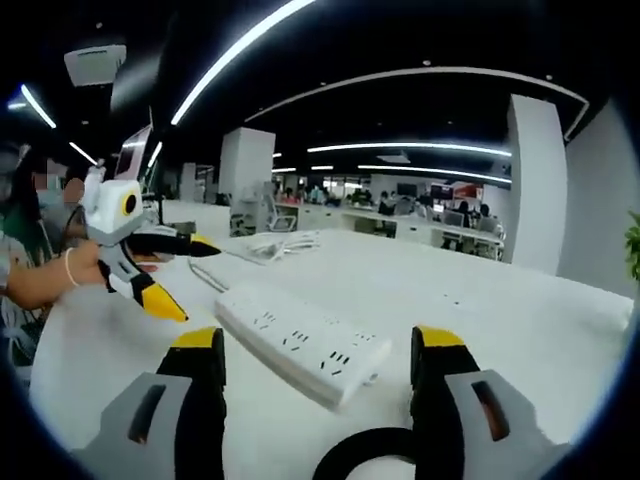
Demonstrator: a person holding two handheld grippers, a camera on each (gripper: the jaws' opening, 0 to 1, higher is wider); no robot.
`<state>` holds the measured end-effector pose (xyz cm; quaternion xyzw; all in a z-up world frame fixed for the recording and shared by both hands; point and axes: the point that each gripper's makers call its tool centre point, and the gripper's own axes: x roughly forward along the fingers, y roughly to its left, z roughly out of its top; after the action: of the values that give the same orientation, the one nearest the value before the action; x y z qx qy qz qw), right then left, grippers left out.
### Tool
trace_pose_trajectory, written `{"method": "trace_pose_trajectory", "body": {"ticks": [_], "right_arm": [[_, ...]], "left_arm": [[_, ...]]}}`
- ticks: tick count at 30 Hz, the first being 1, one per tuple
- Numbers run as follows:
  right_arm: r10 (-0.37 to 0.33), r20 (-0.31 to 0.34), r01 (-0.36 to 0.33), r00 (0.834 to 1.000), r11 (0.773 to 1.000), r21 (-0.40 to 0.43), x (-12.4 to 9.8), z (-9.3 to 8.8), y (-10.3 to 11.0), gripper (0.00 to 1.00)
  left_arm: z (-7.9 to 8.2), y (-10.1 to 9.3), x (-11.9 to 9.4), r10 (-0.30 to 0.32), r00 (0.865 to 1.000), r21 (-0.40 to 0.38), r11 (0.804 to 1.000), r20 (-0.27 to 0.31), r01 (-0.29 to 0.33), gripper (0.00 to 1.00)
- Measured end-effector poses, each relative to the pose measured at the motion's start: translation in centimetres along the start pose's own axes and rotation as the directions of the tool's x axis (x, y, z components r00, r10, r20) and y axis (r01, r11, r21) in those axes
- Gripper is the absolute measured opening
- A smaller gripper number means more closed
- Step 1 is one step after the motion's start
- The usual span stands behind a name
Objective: Straighten the power strip on the desk, plug the charger into it
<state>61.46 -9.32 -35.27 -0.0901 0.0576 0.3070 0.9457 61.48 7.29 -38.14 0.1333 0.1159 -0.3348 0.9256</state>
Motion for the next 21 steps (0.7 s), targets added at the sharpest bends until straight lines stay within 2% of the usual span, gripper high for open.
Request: {"method": "trace_pose_trajectory", "body": {"ticks": [3, 6, 8, 12, 15, 21], "right_arm": [[0.004, 0.008, -0.004, 1.000, 0.999, -0.032, -0.4, 0.3, 0.1, 0.88], [0.010, 0.024, -0.009, 1.000, 0.999, -0.050, -0.7, 0.7, 0.3, 0.95], [0.015, 0.029, -0.013, 0.999, 0.999, -0.047, -0.7, 0.8, 0.3, 1.00], [0.022, 0.028, -0.020, 0.999, 0.999, -0.040, -1.2, 0.7, 0.3, 1.00], [0.008, 0.040, -0.007, 0.999, 0.999, -0.035, -1.5, 0.8, -0.2, 1.00], [-0.012, 0.054, 0.013, 0.998, 1.000, -0.013, -2.2, 0.7, -1.0, 1.00]], "left_arm": [[-0.4, -0.4, -0.2, -0.013, 0.999, 0.006, 1.000, -0.046, 0.013, 0.81], [-0.2, -0.4, -0.3, -0.005, 0.999, -0.005, 1.000, -0.043, 0.004, 0.80], [0.0, -0.5, -0.4, -0.012, 0.999, -0.017, 1.000, -0.033, 0.011, 0.83], [0.4, -0.9, -0.6, -0.030, 0.999, -0.016, 0.999, -0.013, 0.030, 0.99], [0.3, -1.0, -1.0, -0.025, 1.000, 0.011, 1.000, -0.018, 0.025, 0.99], [0.8, -1.2, -1.7, -0.027, 1.000, -0.009, 1.000, 0.003, 0.027, 0.99]]}}
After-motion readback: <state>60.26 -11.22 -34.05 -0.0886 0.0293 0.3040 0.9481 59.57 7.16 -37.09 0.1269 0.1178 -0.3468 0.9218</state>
